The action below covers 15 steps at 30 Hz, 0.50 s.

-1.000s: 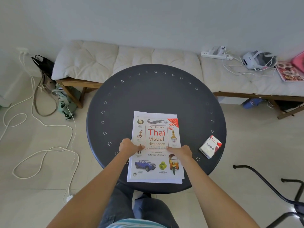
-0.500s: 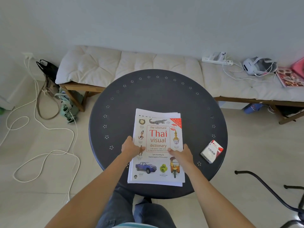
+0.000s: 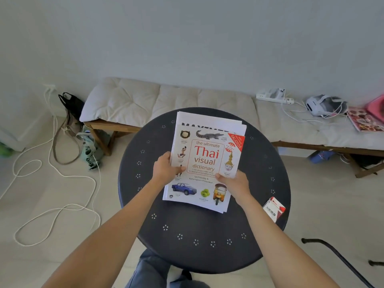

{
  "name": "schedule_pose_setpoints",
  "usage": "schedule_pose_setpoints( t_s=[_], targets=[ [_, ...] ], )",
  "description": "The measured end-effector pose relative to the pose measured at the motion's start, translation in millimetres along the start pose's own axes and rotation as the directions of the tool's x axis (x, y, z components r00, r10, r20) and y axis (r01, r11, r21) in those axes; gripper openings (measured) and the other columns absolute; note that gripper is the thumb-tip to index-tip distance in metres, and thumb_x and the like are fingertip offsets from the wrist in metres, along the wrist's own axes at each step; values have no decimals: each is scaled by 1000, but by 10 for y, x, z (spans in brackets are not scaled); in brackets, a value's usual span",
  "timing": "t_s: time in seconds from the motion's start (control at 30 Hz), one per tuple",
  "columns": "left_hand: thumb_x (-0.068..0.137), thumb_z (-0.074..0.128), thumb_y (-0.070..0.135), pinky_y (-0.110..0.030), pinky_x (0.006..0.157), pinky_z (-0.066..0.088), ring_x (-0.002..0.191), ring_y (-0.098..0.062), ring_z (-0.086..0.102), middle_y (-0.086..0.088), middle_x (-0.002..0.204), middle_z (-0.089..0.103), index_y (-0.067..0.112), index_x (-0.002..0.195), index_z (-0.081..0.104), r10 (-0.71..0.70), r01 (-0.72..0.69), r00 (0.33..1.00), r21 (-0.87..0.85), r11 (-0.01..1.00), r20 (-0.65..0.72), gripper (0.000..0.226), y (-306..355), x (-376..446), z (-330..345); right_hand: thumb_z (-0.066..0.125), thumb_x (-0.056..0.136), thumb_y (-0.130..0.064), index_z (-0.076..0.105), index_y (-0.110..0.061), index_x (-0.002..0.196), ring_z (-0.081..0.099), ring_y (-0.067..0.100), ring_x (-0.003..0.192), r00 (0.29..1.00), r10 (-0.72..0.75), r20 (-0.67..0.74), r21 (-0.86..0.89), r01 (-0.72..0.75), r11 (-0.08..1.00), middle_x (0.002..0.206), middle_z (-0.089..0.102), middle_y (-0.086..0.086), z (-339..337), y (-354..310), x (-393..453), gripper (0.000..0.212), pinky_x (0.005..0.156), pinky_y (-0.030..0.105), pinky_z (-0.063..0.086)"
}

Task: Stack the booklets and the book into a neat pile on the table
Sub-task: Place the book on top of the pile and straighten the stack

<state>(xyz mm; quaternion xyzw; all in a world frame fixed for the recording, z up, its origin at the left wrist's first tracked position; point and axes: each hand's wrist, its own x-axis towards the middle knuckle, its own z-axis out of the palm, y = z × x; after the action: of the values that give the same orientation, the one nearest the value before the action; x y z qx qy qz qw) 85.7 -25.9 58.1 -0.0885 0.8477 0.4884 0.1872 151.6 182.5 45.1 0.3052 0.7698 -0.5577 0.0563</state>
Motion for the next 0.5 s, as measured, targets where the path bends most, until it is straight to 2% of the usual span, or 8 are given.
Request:
schedule_pose_setpoints(
  t_s=[0.1, 0.2, 0.33, 0.5],
  targets=[
    [78, 75, 8, -44, 88, 54, 109, -28, 66, -6, 120, 69, 12, 115, 62, 19, -20, 1000, -65, 998, -12, 39, 127, 74, -108, 72, 84, -17, 62, -18, 120, 64, 25, 114, 994, -91, -62, -20, 90, 996, 125, 67, 4, 70, -205, 23, 38, 94, 45, 52],
    [77, 74, 2, -47, 93, 53, 112, -29, 64, -9, 120, 69, 11, 114, 64, 34, -41, 996, -88, 995, -81, 39, 166, 138, -189, 67, 88, -15, 62, -15, 123, 62, 26, 117, 985, -153, -80, -46, 150, 988, 127, 65, 7, 126, -346, 55, 35, 94, 41, 50],
    [77, 73, -2, -38, 89, 52, 110, -30, 65, -12, 118, 70, 7, 111, 66, 62, -82, 981, -106, 991, -182, 36, 119, 144, -216, 65, 89, -12, 63, -10, 122, 62, 27, 118, 976, -195, -97, -72, 189, 979, 126, 66, 9, 206, -388, 76, 33, 95, 38, 49],
    [78, 70, -4, -32, 86, 50, 109, -29, 65, -12, 116, 70, 6, 112, 66, 55, -88, 973, -141, 986, -226, 35, 28, 130, -207, 65, 89, -11, 64, -8, 122, 61, 28, 118, 970, -213, -113, -66, 207, 976, 125, 66, 10, 316, -340, 88, 34, 96, 35, 49]
  ],
)
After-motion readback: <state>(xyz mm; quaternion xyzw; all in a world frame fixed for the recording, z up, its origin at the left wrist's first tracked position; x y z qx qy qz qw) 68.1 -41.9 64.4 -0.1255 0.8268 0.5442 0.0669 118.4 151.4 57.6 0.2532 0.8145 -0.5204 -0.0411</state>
